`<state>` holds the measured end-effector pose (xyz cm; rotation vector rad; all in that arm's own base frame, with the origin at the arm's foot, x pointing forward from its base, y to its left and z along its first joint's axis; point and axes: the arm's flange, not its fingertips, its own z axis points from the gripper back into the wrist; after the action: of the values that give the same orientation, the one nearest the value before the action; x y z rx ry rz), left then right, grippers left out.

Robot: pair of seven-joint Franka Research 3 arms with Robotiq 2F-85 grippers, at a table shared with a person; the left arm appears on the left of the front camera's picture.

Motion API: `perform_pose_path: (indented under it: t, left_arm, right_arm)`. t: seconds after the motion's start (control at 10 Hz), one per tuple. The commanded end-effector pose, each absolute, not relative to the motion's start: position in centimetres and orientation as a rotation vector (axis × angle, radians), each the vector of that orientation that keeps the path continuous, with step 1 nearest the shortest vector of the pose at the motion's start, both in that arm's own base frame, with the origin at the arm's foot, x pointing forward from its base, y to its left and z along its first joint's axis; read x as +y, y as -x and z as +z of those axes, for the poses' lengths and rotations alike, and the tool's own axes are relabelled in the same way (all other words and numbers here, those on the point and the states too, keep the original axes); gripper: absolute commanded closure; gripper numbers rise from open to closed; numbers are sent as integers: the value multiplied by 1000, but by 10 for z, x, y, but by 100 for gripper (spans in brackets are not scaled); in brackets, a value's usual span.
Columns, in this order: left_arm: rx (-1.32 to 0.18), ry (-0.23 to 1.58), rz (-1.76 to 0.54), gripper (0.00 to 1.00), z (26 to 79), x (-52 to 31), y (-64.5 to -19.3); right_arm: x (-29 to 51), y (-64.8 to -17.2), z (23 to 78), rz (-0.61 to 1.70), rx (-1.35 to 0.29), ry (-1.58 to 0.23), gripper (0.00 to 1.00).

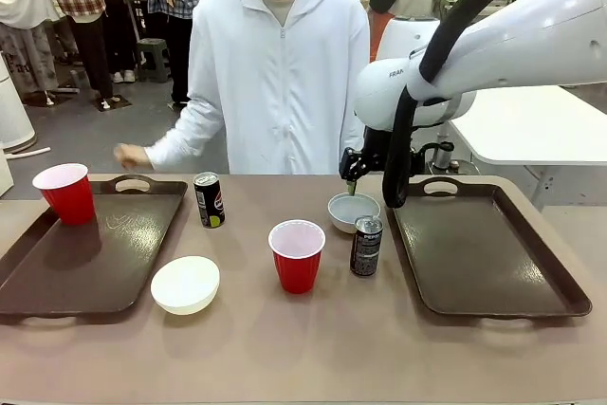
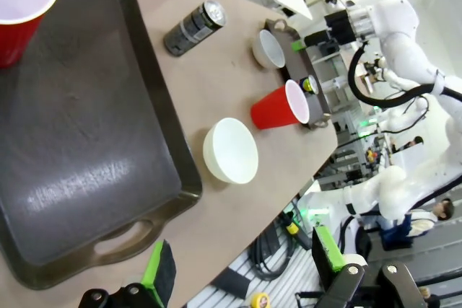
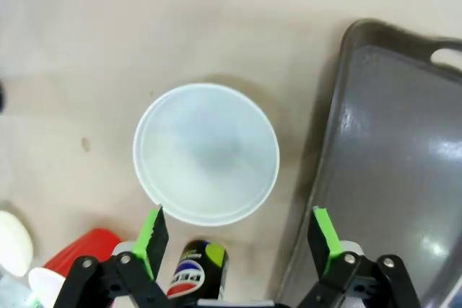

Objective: Prepare tableware on both trays.
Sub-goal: Pick up a Picnic Bowl from the table and place it on a Handle tray.

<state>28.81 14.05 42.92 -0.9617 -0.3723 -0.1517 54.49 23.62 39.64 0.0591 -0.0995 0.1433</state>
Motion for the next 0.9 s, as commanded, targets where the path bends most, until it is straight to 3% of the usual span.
perform_pose_path:
  t: [0.0, 0.7, 0.8]
  left_arm:
    - [-375, 968, -166, 0, 429, 141, -287]
    - [-375, 968, -166, 0, 429, 141, -287]
    - [-375, 968, -166, 0, 429, 141, -287]
  right_arm:
    - [232, -562, 394, 85, -120, -25, 0]
    - [219, -592, 342, 99, -27, -37, 0]
    - [221, -592, 338, 116, -24, -38, 38]
